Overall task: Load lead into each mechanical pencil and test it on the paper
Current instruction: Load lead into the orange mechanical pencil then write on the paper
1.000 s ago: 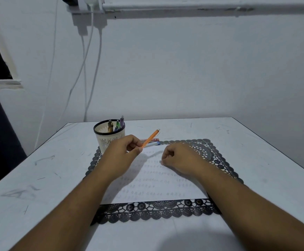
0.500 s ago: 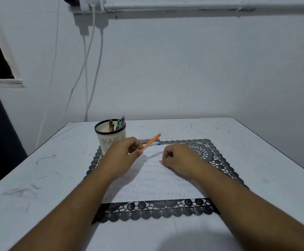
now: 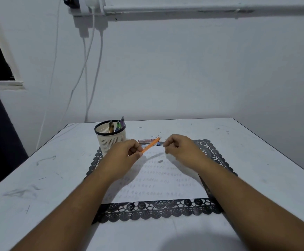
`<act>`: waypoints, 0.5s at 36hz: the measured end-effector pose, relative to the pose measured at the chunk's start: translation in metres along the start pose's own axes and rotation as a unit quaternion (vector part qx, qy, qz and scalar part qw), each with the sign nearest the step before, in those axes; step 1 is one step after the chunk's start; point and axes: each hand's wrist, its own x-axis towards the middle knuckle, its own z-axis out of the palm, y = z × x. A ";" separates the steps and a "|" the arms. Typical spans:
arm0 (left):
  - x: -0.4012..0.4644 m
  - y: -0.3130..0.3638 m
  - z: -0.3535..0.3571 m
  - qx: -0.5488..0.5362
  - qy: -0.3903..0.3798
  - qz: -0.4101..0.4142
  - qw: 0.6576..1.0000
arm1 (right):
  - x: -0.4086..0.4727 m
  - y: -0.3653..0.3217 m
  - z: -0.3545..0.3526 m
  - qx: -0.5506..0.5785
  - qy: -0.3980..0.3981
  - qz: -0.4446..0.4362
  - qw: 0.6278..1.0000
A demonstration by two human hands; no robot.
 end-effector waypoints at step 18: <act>0.000 0.008 -0.001 0.009 -0.001 0.010 1.000 | -0.006 -0.019 0.003 0.285 0.064 -0.027 0.956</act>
